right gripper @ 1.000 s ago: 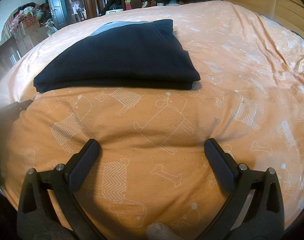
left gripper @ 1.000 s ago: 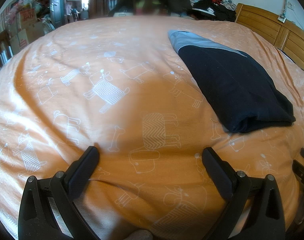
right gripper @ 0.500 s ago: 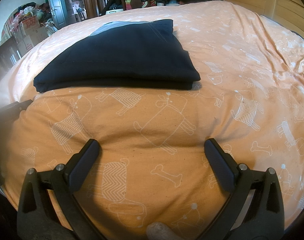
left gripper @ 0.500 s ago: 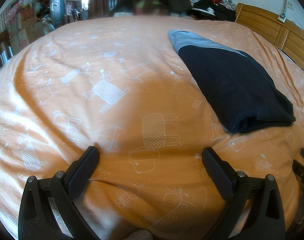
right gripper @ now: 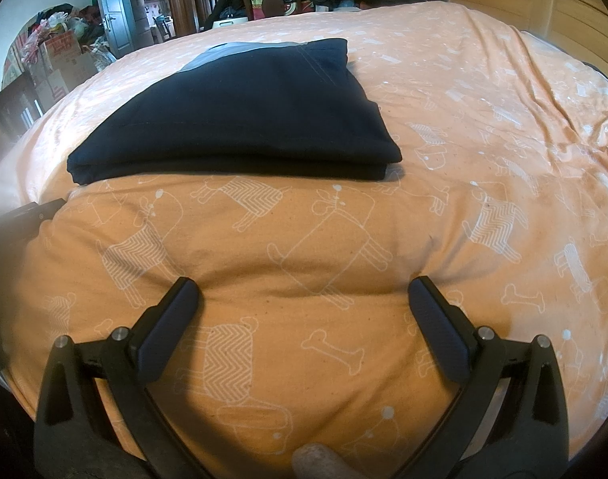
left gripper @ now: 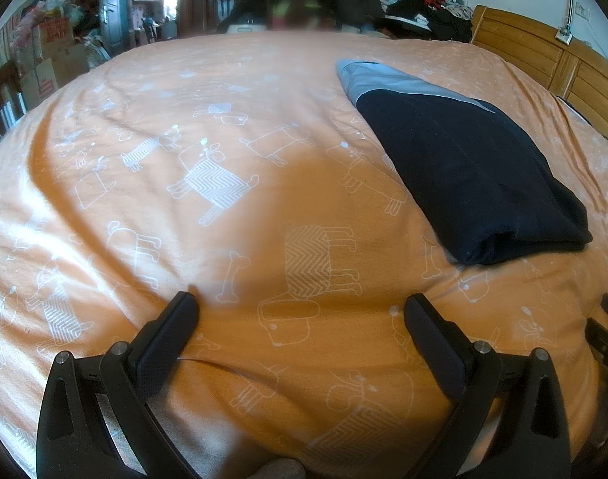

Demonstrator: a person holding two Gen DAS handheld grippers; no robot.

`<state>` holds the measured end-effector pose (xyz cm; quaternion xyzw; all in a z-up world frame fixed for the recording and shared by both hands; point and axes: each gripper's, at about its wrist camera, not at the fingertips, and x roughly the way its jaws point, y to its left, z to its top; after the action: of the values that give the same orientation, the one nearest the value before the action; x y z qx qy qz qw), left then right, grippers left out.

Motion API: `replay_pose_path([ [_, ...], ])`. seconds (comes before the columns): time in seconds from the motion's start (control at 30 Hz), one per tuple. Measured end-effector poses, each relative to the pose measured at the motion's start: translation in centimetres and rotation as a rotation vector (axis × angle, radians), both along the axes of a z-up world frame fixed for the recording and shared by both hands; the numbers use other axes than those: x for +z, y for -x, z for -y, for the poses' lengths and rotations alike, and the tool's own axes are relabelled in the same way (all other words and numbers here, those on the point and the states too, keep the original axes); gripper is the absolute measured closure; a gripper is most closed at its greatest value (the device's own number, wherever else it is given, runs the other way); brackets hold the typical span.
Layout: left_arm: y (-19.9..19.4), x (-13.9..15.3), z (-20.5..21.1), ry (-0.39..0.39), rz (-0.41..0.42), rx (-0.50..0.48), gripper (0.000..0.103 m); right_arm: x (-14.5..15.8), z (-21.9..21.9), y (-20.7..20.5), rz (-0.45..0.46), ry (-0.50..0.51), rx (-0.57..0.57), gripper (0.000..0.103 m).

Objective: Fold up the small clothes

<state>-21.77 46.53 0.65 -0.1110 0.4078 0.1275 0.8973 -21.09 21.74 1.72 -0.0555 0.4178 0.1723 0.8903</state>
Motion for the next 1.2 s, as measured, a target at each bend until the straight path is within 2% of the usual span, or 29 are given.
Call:
replay_pose_path([
  [0.63, 0.0, 0.0, 0.0, -0.001, -0.002, 0.000, 0.000, 0.0, 0.0, 0.0, 0.001, 0.001, 0.000, 0.000],
  [0.83, -0.6, 0.4, 0.1, -0.003, -0.059, -0.007, 0.000, 0.2, -0.1, -0.1, 0.002, 0.013, -0.001, 0.000],
  [1.1, -0.6, 0.6, 0.3, -0.004, -0.066, -0.003, 0.000, 0.3, -0.4, -0.7, 0.005, 0.007, -0.020, 0.000],
  [1.2, -0.8, 0.6, 0.1, 0.000, -0.075, -0.008, 0.000, 0.4, -0.3, -1.2, -0.022, 0.011, -0.012, 0.000],
])
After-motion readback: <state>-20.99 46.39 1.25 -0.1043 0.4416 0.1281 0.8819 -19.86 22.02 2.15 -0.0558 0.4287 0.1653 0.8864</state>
